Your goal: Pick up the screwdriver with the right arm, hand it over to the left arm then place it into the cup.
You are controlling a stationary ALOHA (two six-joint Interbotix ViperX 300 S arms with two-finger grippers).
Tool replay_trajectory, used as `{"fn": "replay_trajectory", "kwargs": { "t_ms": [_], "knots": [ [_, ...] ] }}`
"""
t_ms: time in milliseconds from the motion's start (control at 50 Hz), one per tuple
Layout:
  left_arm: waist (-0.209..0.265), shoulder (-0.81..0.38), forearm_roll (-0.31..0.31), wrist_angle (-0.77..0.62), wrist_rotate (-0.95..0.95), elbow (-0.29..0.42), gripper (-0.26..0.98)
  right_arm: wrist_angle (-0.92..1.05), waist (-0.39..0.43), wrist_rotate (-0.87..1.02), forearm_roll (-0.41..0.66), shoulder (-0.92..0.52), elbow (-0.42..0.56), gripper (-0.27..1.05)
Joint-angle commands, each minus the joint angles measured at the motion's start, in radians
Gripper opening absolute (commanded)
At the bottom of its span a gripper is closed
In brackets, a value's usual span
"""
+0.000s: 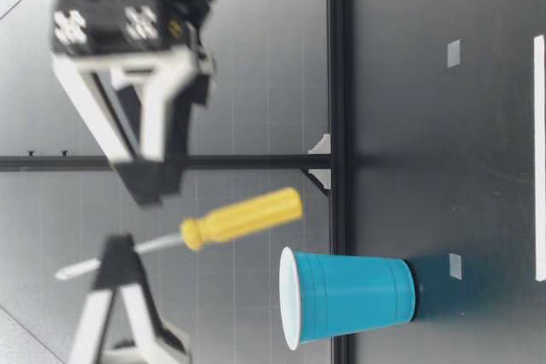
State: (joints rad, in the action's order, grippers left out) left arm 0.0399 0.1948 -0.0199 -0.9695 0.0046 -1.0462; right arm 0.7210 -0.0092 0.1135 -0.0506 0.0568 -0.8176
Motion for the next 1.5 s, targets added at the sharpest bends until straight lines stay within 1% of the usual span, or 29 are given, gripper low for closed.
{"fn": "replay_trajectory", "kwargs": {
  "t_ms": [0, 60, 80, 200, 300, 380, 400, 460, 540, 800, 960, 1060, 1200, 1400, 1480],
  "knots": [
    [0.049, 0.049, -0.052, 0.011, 0.046, -0.021, 0.06, 0.014, -0.006, -0.003, -0.002, 0.067, -0.009, 0.72],
    [0.081, 0.078, -0.095, 0.02, 0.095, -0.041, 0.06, 0.018, -0.006, -0.003, -0.003, 0.098, -0.031, 0.72],
    [0.101, 0.094, -0.118, 0.023, 0.121, -0.051, 0.06, 0.02, -0.006, -0.003, -0.002, 0.109, -0.038, 0.72],
    [0.179, 0.152, -0.195, 0.026, 0.224, -0.083, 0.06, 0.032, -0.006, -0.003, -0.005, 0.161, -0.075, 0.72],
    [0.244, 0.184, -0.25, 0.026, 0.31, -0.094, 0.06, 0.038, -0.006, -0.003, -0.006, 0.189, -0.1, 0.72],
    [0.29, 0.189, -0.278, 0.021, 0.362, -0.094, 0.06, 0.041, -0.006, -0.003, -0.011, 0.206, -0.112, 0.72],
    [0.31, 0.186, -0.285, 0.018, 0.376, -0.092, 0.06, 0.043, -0.006, -0.003, -0.011, 0.209, -0.114, 0.72],
    [0.347, 0.172, -0.293, 0.018, 0.396, -0.091, 0.06, 0.043, -0.006, -0.005, -0.011, 0.219, -0.121, 0.72],
    [0.376, 0.146, -0.296, 0.02, 0.397, -0.087, 0.06, 0.043, -0.006, -0.005, -0.011, 0.224, -0.124, 0.72],
    [0.38, 0.037, -0.298, 0.014, 0.359, -0.074, 0.06, 0.043, -0.008, -0.005, -0.012, 0.219, -0.124, 0.72],
    [0.38, 0.009, -0.298, 0.018, 0.331, -0.063, 0.06, 0.043, -0.008, -0.003, -0.011, 0.224, -0.124, 0.72],
    [0.38, -0.011, -0.293, 0.018, 0.331, -0.06, 0.1, 0.043, -0.006, -0.003, -0.012, 0.222, -0.124, 0.72],
    [0.38, -0.028, -0.29, 0.023, 0.327, -0.055, 0.23, 0.043, -0.006, 0.0, -0.011, 0.224, -0.124, 0.72],
    [0.38, -0.018, -0.29, 0.052, 0.305, -0.044, 0.55, 0.044, -0.006, 0.003, -0.011, 0.218, -0.123, 0.72],
    [0.38, -0.015, -0.29, 0.067, 0.301, -0.04, 0.61, 0.044, -0.006, 0.003, -0.011, 0.218, -0.124, 0.72]
  ]
}}
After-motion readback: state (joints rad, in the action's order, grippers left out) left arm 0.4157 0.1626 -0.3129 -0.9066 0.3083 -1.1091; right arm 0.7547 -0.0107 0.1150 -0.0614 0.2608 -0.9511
